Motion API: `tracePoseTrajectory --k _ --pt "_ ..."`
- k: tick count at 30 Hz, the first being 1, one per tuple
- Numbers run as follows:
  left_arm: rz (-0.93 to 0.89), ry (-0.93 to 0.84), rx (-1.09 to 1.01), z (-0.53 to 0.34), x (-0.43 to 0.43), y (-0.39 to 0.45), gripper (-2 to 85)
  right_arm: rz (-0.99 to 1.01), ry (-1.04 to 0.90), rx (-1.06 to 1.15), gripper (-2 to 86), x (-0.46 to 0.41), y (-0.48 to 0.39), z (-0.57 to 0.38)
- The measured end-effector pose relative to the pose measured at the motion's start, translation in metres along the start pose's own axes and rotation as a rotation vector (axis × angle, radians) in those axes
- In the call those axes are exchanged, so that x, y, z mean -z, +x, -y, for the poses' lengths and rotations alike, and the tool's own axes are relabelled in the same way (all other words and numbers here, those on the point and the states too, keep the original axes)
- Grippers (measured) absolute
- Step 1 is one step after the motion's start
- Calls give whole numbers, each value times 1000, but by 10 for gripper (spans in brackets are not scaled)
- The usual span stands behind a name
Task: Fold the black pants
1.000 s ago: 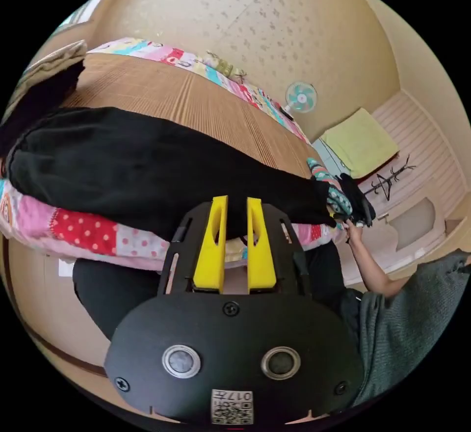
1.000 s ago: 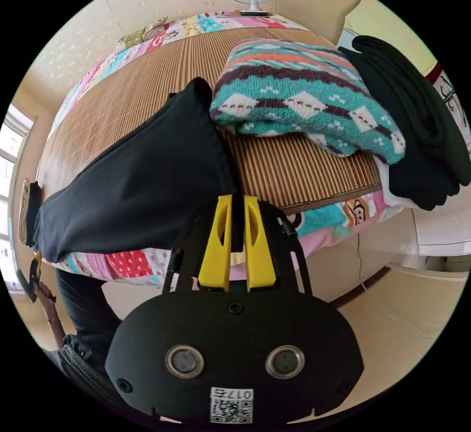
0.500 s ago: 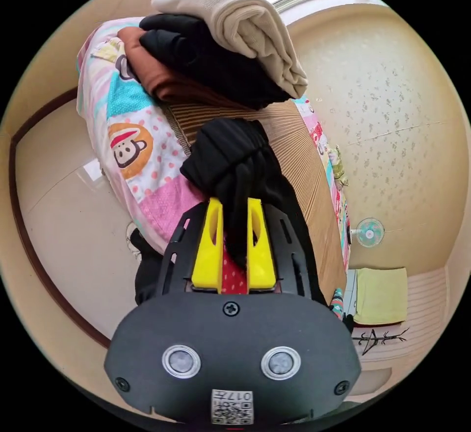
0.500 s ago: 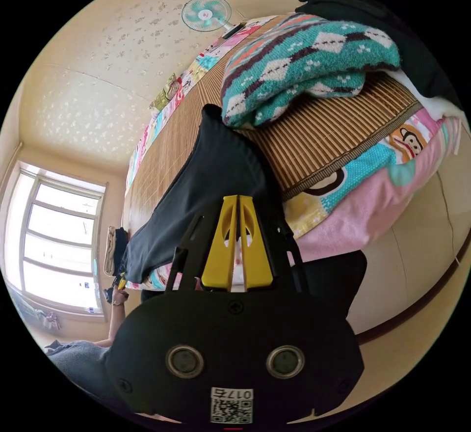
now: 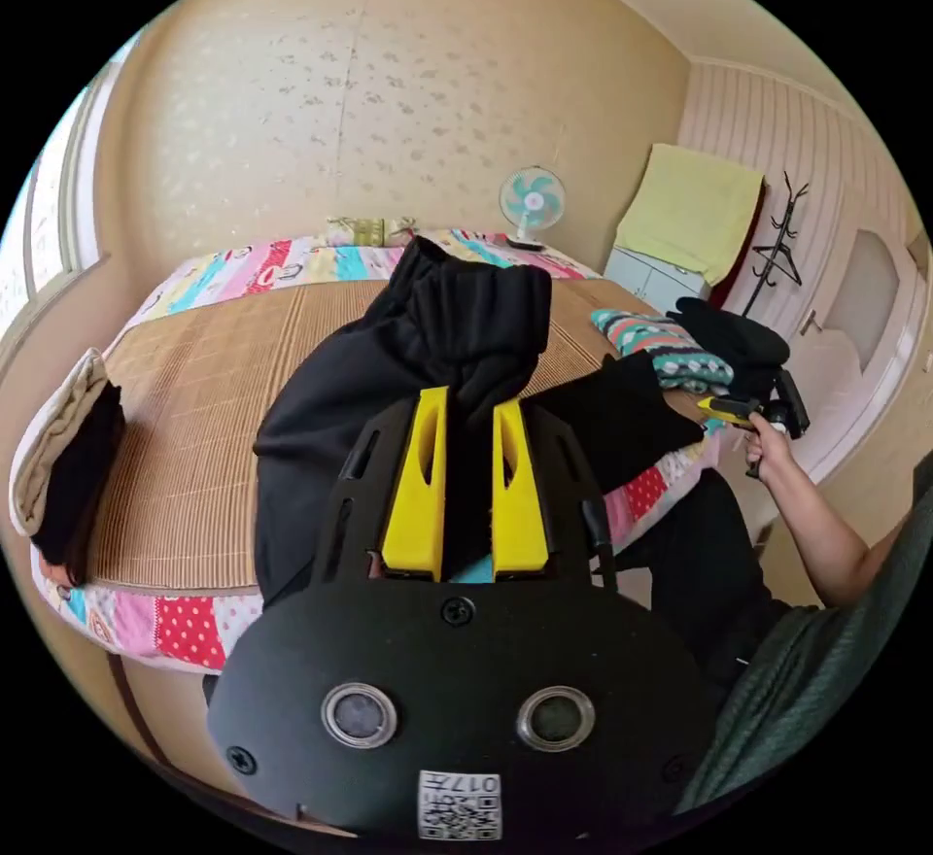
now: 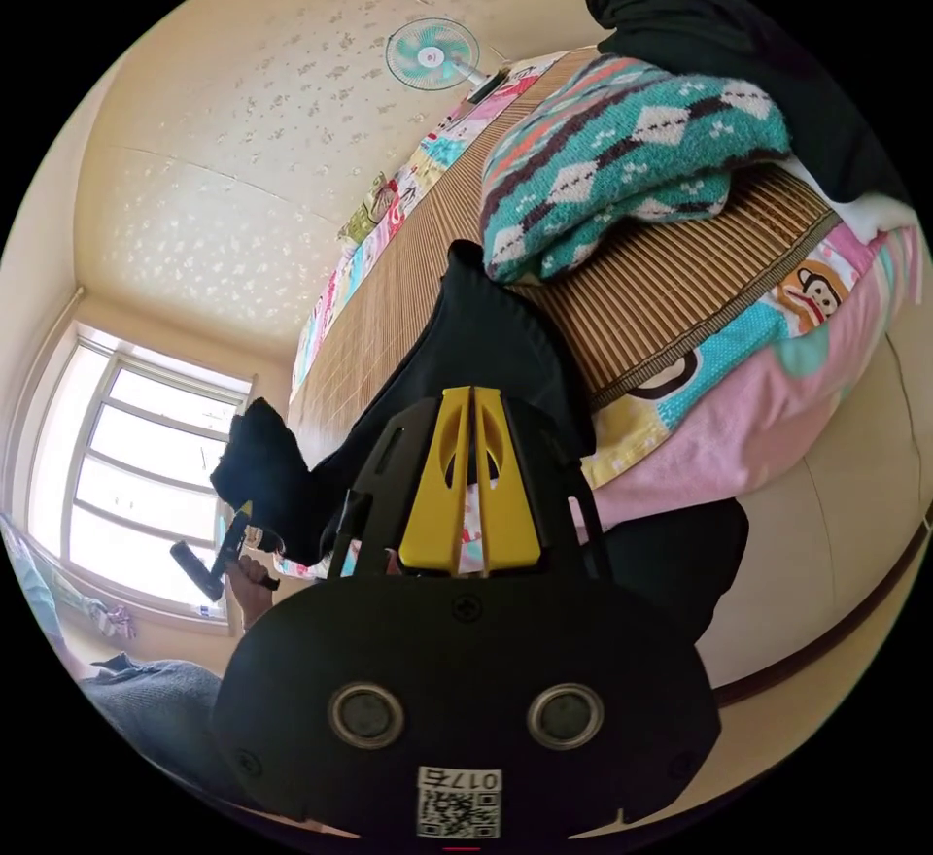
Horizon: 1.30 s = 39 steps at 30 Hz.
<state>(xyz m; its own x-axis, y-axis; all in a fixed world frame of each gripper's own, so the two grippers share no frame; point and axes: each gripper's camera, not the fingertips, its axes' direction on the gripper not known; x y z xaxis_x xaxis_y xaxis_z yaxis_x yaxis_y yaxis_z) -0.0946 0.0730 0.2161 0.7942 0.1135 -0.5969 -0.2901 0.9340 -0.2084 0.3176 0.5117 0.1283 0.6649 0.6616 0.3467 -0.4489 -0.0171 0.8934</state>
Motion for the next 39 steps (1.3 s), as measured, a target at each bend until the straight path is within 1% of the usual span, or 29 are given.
tracePoseTrajectory --k 1,2,4,6,9,11,12,13,15,16,18,19,21,22,23,25,27,28,29,30,31,32,33,34,35,36,37,38,39 --pt "-95 -121 -8 -8 -32 7 87 -4 -7 11 10 -2 -2 -1" --pt "-188 -184 8 -18 -52 7 93 -11 -25 43 12 -8 -9 -3" --pt "-281 -165 40 -31 -55 -3 86 -18 -65 109 18 -18 -25 -7" --pt "-261 -95 85 -38 -38 -24 78 9 -129 210 35 -36 -50 -13" --pt "-42 -50 245 -50 -10 -75 94 97 -225 335 73 -67 -87 -23" --pt "104 -106 444 -71 -8 -127 154 170 -274 398 108 -91 -107 -28" --pt "102 -127 494 -78 -10 -140 162 202 -313 418 133 -110 -118 -29" --pt "44 -166 578 -93 -20 -163 176 218 -339 422 146 -121 -122 -29" --pt "-72 -262 672 -116 -43 -187 177 267 -501 431 174 -175 -137 -23" --pt "-139 -300 707 -129 -57 -197 171 261 -546 426 169 -190 -139 -21" --pt "-180 -269 718 -141 -58 -207 161 246 -758 431 129 -241 -150 -13" --pt "-207 -273 737 -146 -58 -214 156 247 -782 451 114 -244 -155 -10" --pt "-263 -271 755 -152 -57 -225 153 266 -697 619 96 -221 -182 -1" --pt "-289 -254 752 -156 -56 -231 156 266 -663 651 94 -213 -187 0" --pt "-318 -240 751 -161 -57 -235 162 247 -608 642 91 -203 -186 5" --pt "-377 -212 768 -170 -62 -241 165 158 -556 541 90 -201 -171 13" --pt "-431 -199 809 -179 -66 -249 156 -55 -602 451 91 -216 -147 18" --pt "-470 -207 838 -185 -69 -254 139 -8 -595 446 91 -212 -145 20" --pt "-522 -196 866 -192 -69 -259 115 31 -529 443 77 -196 -146 20" --pt "-558 -177 873 -196 -68 -261 107 -8 -408 505 60 -173 -157 14" --pt "-655 -108 865 -200 -63 -265 92 -52 -339 548 51 -162 -165 9" --pt "-774 -19 832 -202 -55 -269 85 -165 -204 607 35 -146 -181 -3" --pt "-822 22 807 -201 -51 -270 81 -257 -106 634 23 -141 -193 -16" --pt "-880 98 739 -196 -39 -270 79 -281 -90 655 21 -144 -198 -21" --pt "-904 155 658 -188 -27 -267 77 -303 -162 725 15 -163 -205 -32" --pt "-909 179 620 -182 -20 -265 76 -339 -332 760 12 -197 -207 -43" --pt "-915 218 550 -168 -7 -262 74 -382 -414 740 10 -214 -205 -48" --pt "-921 229 479 -148 3 -256 72 -388 -443 720 9 -227 -205 -60" --pt "-919 226 441 -137 7 -252 72 -312 -385 743 7 -219 -212 -72"
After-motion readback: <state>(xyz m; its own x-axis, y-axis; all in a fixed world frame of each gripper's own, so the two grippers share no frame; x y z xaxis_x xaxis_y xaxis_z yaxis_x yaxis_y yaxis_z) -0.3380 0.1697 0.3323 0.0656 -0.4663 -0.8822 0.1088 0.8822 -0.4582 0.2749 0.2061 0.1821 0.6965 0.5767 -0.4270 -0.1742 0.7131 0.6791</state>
